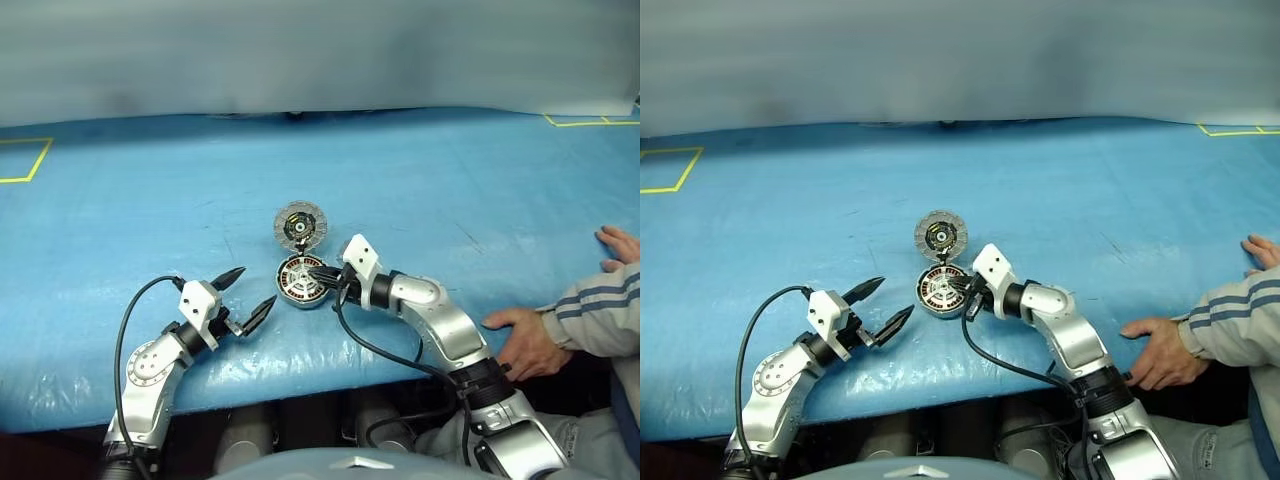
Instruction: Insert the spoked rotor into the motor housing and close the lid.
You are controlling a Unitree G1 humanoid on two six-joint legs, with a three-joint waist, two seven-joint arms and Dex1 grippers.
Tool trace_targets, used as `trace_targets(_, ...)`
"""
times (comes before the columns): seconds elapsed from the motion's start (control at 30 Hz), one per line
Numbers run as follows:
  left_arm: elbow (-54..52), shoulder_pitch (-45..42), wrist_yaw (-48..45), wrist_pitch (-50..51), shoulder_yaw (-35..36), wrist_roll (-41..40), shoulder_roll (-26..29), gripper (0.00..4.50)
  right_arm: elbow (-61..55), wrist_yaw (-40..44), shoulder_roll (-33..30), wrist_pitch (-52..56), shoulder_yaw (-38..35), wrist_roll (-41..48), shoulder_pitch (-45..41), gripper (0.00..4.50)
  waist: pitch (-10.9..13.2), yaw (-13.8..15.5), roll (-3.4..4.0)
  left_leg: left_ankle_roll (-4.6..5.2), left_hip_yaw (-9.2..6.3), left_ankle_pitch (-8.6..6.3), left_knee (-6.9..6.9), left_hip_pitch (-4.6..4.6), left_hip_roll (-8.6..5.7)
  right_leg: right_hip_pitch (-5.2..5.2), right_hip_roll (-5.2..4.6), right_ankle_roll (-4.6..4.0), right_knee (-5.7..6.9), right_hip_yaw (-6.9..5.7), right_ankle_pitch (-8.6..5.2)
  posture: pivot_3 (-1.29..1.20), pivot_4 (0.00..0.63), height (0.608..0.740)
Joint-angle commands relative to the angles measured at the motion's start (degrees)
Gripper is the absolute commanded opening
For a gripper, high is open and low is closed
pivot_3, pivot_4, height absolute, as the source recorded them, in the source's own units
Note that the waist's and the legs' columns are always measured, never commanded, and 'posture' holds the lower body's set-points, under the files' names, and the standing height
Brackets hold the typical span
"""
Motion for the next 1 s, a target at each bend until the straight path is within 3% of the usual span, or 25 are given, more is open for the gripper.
trace_targets(0.03,-0.9,-0.3,0.6,-0.5,0.4,0.2,0.1,4.5,-1.3,0.1,0.2,-0.8,0.3,0.0,0.4,0.02,0.0,0.0,0.0,0.0,0.0,0.0,0.0,0.0,0.0,0.0,0.0,0.0,0.0,0.0,0.0,0.0,0.15,0.74)
trace_targets(0.27,-0.5,-1.9,4.0,2.5,1.4,0.1,-0.3,4.5,-7.2,0.7,2.3,-0.2,-6.6,8.7,1.5,0.02,0.0,0.1,0.0,0.0,-0.01,0.0,0.0,-0.02,0.0,-0.01,0.0,0.0,0.01,0.0,0.0,0.0,0.15,0.74)
trace_targets(0.47,1.4,-5.6,9.9,6.0,4.0,0.4,-1.0,4.5,-9.8,-0.4,-0.1,0.7,-10.6,10.9,4.5,0.02,0.0,0.3,-0.03,0.0,-0.04,0.0,0.02,-0.01,-0.03,0.05,-0.01,0.06,-0.03,0.0,0.03,0.0,0.15,0.74)
trace_targets(0.9,10.8,-20.2,15.9,10.9,5.0,3.3,-1.1,0.22,-10.7,-0.4,-2.7,1.4,-10.1,10.7,8.6,0.0,0.0,0.2,-0.04,-0.02,-0.04,0.02,0.03,0.0,-0.03,0.07,0.07,0.17,0.0,0.02,0.1,0.0,0.15,0.74)
trace_targets(0.93,11.7,-21.2,15.9,10.9,4.6,3.7,-1.0,0.01,-10.6,-0.5,-2.6,1.3,-10.0,10.6,8.6,0.0,0.0,0.2,-0.04,-0.01,-0.04,0.02,0.03,0.0,-0.04,0.08,0.07,0.26,-0.01,0.03,0.15,0.0,0.15,0.74)
trace_targets(1.0,13.5,-23.1,16.3,11.1,4.3,4.4,-1.0,0.01,-10.6,-0.5,-2.5,1.2,-9.8,10.5,8.6,0.0,0.0,0.1,-0.04,-0.01,-0.03,0.02,0.02,-0.01,-0.08,0.08,0.08,0.4,-0.03,0.03,0.24,0.0,0.15,0.74)
